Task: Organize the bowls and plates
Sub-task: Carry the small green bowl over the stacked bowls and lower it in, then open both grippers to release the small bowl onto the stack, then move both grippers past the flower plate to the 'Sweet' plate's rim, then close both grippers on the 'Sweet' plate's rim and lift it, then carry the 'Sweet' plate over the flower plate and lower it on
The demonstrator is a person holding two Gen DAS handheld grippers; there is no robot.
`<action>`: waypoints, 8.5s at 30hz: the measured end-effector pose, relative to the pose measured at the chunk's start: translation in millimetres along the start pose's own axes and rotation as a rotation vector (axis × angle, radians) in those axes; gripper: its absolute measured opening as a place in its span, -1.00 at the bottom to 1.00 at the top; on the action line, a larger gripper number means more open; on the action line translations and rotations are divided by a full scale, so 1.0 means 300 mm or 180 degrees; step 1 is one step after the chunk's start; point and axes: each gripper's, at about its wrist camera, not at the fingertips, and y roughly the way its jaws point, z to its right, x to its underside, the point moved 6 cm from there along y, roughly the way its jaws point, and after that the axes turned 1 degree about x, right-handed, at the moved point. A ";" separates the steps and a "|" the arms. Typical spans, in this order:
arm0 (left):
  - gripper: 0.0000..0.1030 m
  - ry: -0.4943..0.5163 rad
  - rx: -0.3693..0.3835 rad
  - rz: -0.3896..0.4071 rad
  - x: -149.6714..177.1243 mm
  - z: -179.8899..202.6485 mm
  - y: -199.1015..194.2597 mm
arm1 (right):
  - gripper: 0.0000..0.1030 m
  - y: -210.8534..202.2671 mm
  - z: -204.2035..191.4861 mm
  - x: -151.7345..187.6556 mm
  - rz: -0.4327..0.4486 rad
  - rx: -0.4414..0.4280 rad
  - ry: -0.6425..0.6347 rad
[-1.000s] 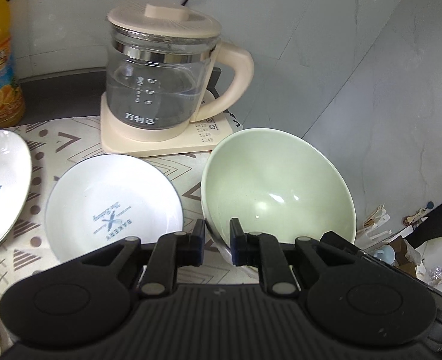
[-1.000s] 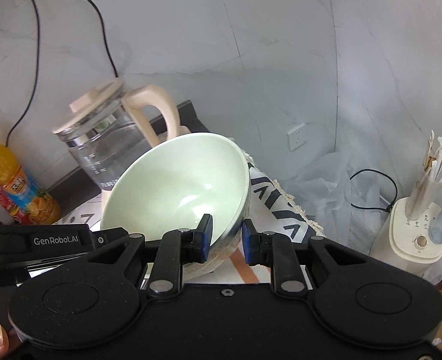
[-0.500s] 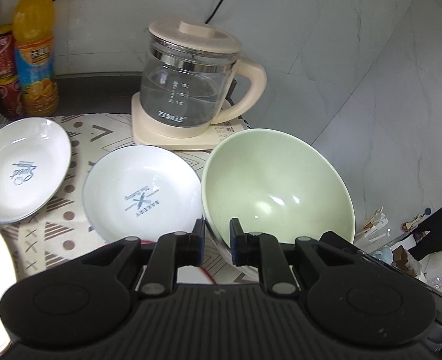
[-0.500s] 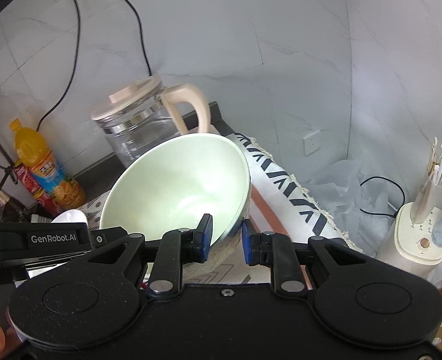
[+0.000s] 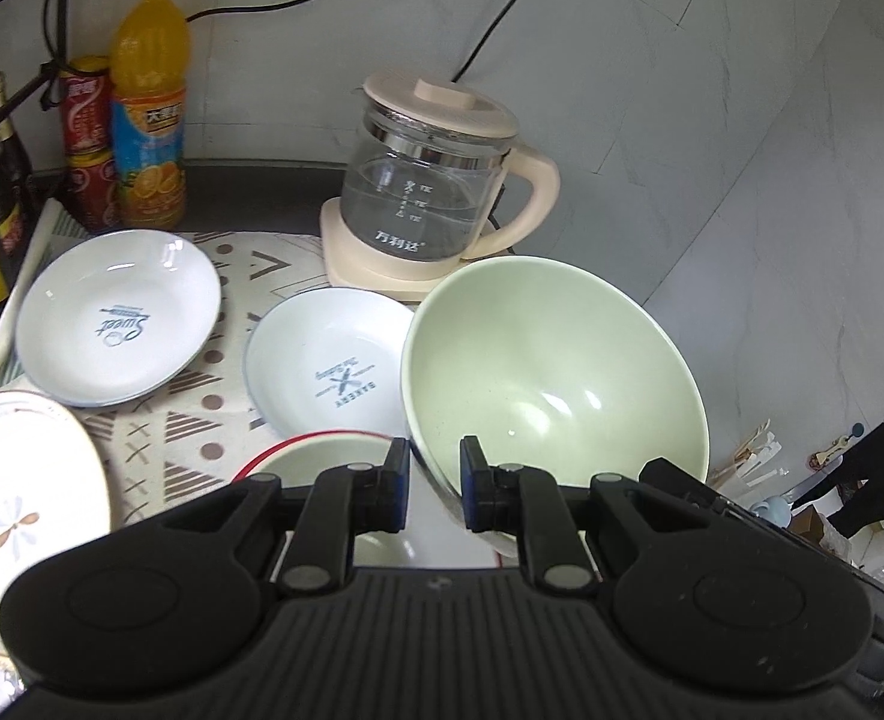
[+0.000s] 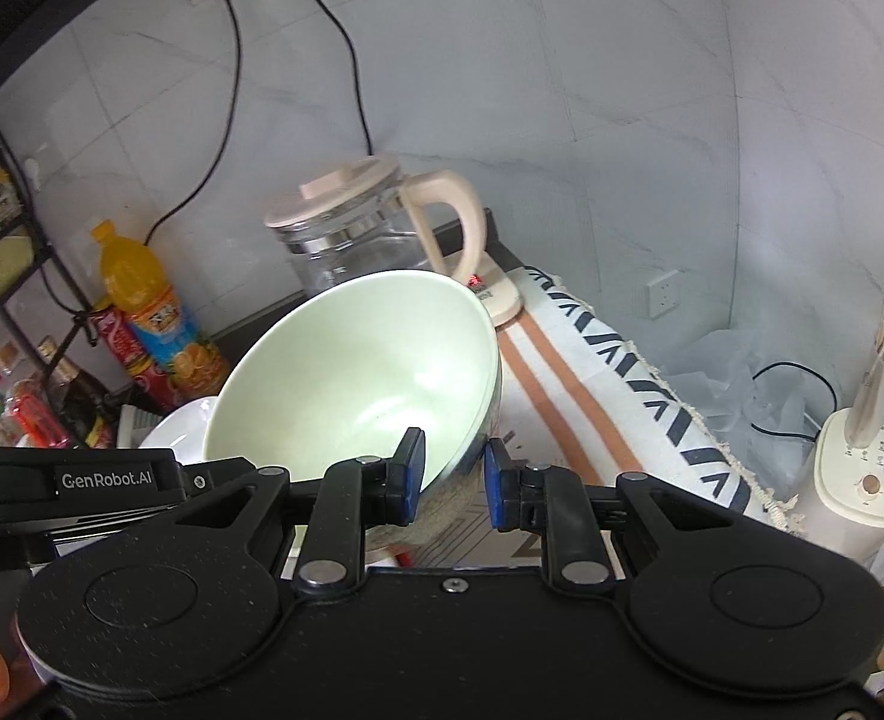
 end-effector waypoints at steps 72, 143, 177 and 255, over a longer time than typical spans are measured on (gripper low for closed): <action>0.31 -0.0374 -0.0611 -0.0465 0.162 -0.344 -0.057 | 0.11 0.059 -0.113 0.278 -0.0746 -0.0178 -0.0253; 0.46 -0.0143 -0.0098 -0.0456 -0.141 -1.048 -0.015 | 0.77 0.206 -0.862 0.332 -0.0401 0.0263 -0.0014; -0.39 -0.0518 -0.0051 -0.0679 -0.160 -1.141 0.361 | -0.15 0.730 -0.809 0.354 -0.1029 0.0276 0.0523; -0.69 -0.0695 -0.0272 -0.0131 0.207 -1.053 -0.200 | -0.72 0.231 -0.840 0.528 -0.0720 -0.0168 0.0023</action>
